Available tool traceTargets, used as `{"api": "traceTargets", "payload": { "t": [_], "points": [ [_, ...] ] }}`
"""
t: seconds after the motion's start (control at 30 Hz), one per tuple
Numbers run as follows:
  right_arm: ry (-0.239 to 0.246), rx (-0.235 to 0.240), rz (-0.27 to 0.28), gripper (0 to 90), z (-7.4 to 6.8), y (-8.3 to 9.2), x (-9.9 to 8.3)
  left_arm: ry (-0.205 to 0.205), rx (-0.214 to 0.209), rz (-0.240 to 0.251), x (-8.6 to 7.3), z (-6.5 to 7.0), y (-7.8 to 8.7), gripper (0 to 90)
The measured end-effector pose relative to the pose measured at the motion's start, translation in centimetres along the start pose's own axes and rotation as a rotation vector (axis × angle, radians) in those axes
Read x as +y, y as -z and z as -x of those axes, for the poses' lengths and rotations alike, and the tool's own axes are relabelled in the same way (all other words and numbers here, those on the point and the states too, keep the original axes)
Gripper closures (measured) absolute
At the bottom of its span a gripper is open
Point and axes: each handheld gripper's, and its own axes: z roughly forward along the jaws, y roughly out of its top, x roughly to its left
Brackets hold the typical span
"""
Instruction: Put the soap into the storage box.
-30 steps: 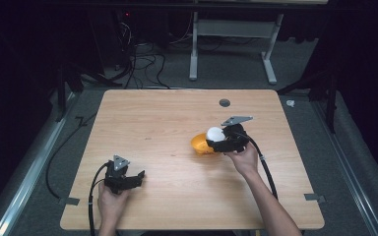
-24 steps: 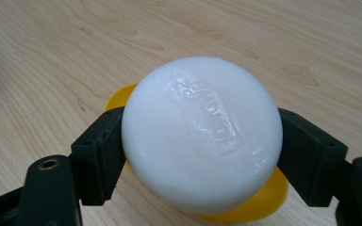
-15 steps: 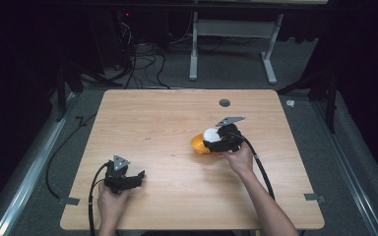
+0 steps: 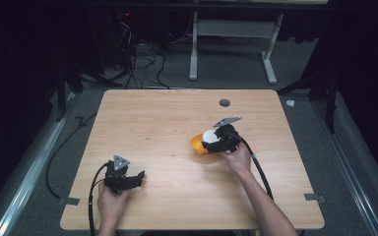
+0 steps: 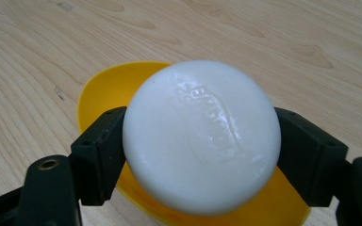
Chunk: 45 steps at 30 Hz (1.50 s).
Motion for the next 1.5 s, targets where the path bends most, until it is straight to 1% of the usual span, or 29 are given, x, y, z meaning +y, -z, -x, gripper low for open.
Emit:
{"api": "traceTargets", "payload": {
  "t": [0.07,0.1,0.17,0.2,0.3,0.33,0.4,0.43,0.5,0.73,0.77,0.8,1.03,1.07,1.13,1.5],
  "points": [
    [0.005,-0.005,-0.001,25.2,0.0,-0.1,0.0,0.0,0.0,0.0,0.0,0.0,0.0,19.7],
    [0.004,0.0,0.006,25.3,0.0,-0.1,0.0,0.0,0.0,0.0,0.0,0.0,0.0,19.7],
    [0.001,0.005,0.035,27.1,-0.1,0.2,0.2,0.0,0.0,0.0,0.0,0.0,0.0,19.7],
    [0.012,-0.002,0.065,32.9,-0.2,0.7,0.4,0.0,-0.001,0.0,0.0,0.0,0.0,19.7],
    [0.011,0.004,0.08,31.8,-0.1,1.0,0.5,0.0,-0.001,0.0,0.0,0.0,0.0,19.7],
    [0.011,0.0,0.071,29.2,-0.1,1.1,0.4,0.0,-0.001,0.0,0.0,0.0,0.0,19.7],
    [0.015,0.0,0.073,28.5,0.0,1.0,0.3,0.0,-0.001,0.0,0.0,0.0,0.0,19.7],
    [0.006,0.005,0.069,26.7,0.1,1.0,0.2,0.0,-0.001,0.0,0.0,0.0,0.0,19.7],
    [0.0,0.008,0.073,26.0,0.1,1.1,0.2,0.0,-0.001,0.0,0.0,0.0,0.0,19.7],
    [-0.005,0.014,0.099,25.4,0.3,1.9,0.3,0.0,-0.001,0.0,0.0,0.0,0.0,19.7],
    [-0.017,0.016,0.107,25.4,0.4,2.3,0.3,0.0,-0.001,0.0,0.0,0.0,0.0,19.7],
    [-0.017,0.016,0.107,25.4,0.4,2.3,0.3,0.0,-0.001,0.0,0.0,0.0,0.0,19.7],
    [-0.025,0.005,0.147,25.5,1.2,4.0,0.2,0.0,-0.001,0.0,0.0,0.0,0.0,19.7],
    [-0.025,0.005,0.147,25.5,1.2,4.0,0.2,0.0,-0.001,0.0,0.0,0.0,0.0,19.7],
    [-0.04,0.002,0.153,25.5,1.5,4.5,0.1,0.0,-0.001,0.0,0.0,0.0,0.0,19.7],
    [-0.046,-0.012,0.176,25.5,2.0,5.9,-0.3,0.0,-0.001,0.0,0.0,0.0,0.0,19.7]
  ]
}}
